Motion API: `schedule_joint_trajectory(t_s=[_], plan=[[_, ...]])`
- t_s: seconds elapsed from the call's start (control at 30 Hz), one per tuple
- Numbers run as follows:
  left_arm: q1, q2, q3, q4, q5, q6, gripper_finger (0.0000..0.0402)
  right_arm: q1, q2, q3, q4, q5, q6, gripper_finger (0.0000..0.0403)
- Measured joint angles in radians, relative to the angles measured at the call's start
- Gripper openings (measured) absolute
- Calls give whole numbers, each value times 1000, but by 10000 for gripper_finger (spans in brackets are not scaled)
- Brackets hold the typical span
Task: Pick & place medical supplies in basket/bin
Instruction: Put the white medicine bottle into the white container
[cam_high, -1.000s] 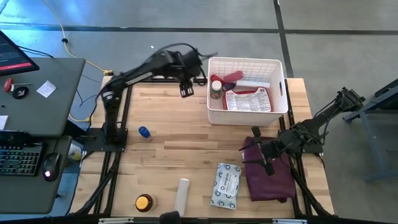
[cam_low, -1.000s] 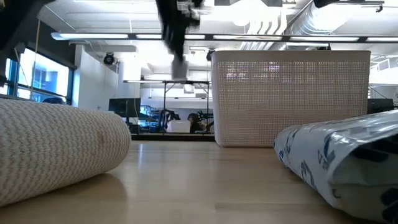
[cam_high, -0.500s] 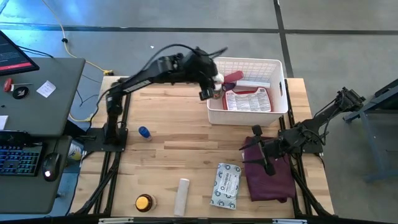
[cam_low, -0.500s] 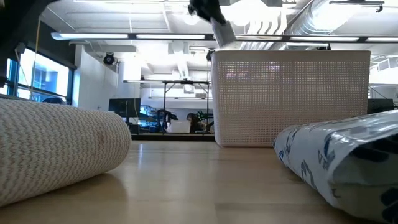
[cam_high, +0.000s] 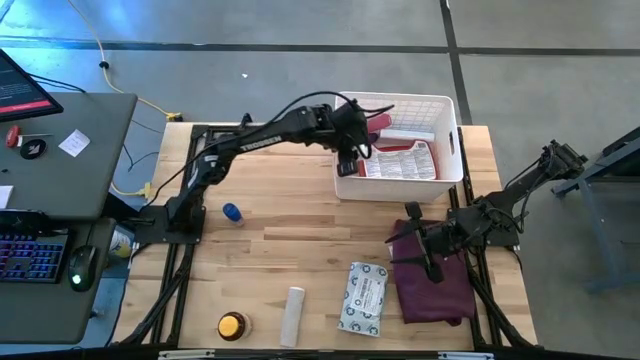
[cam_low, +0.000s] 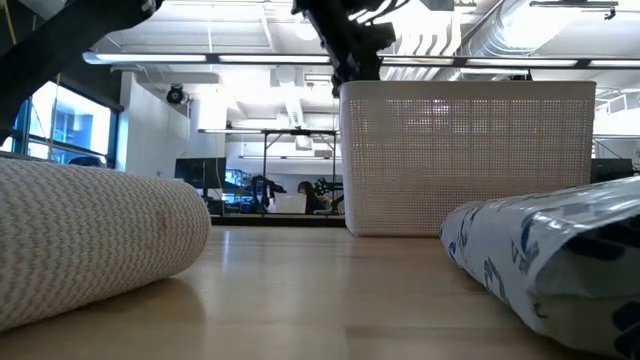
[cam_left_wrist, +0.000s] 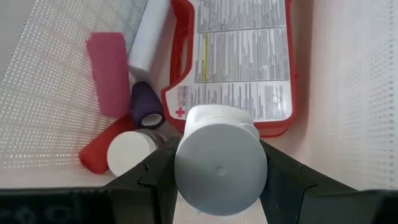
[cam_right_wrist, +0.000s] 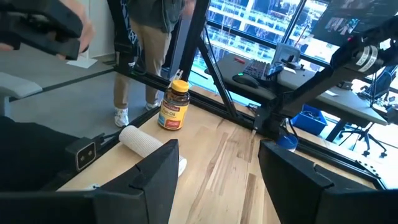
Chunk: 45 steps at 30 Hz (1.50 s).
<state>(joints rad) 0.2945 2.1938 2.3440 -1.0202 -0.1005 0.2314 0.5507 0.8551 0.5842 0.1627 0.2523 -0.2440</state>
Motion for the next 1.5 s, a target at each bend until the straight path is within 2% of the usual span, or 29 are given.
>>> schedule_joint_trajectory(t_s=[0.37, 0.53, 0.77, 0.97, 1.27, 1.5], plan=[[20, 1, 0, 43, -62, 11, 206, 0, 0, 0, 35, -1, -12, 211], [86, 1, 1, 90, -10, 26, 206, 0, 0, 0, 36, -1, 1, 211], [163, 1, 1, 123, 11, -1, 207, 0, 0, 0, 17, -1, 53, 211], [127, 32, 1, 169, 33, 28, 205, 0, 1, 0, 7, -1, 114, 211], [91, 111, 2, 64, 1, 80, 205, 1, 31, 0, -3, -19, 200, 211], [83, 124, 1, -25, 60, 96, 207, 2, 39, 0, -8, -23, 215, 211]])
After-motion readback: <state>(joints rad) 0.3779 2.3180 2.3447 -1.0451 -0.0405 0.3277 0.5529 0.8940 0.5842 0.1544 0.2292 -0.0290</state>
